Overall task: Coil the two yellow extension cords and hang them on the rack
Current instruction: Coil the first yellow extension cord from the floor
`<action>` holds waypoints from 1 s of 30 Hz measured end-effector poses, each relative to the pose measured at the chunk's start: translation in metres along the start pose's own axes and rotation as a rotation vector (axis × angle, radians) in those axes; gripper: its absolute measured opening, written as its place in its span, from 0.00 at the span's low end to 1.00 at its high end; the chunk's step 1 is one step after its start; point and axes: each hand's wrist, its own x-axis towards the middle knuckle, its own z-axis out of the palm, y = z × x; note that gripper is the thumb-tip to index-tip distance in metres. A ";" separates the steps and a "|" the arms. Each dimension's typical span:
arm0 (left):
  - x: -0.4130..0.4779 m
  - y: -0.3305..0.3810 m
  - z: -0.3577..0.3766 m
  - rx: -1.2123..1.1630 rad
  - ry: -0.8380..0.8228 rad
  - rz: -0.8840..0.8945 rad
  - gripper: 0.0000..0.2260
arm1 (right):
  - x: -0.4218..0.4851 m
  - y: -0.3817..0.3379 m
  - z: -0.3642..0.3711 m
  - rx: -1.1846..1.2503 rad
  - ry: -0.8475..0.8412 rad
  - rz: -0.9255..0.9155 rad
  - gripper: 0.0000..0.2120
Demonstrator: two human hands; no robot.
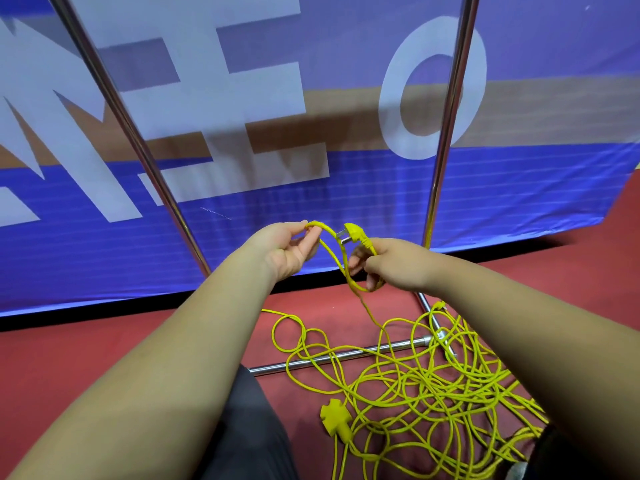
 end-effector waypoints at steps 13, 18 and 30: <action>0.011 -0.015 -0.002 0.692 0.040 0.203 0.10 | 0.000 -0.014 -0.012 0.278 0.180 -0.059 0.12; 0.010 -0.056 -0.006 1.390 -0.278 -0.013 0.10 | 0.001 -0.016 -0.023 0.416 0.344 -0.013 0.15; 0.030 -0.088 0.007 1.581 -0.457 0.161 0.12 | 0.006 -0.008 -0.052 0.763 0.463 -0.004 0.18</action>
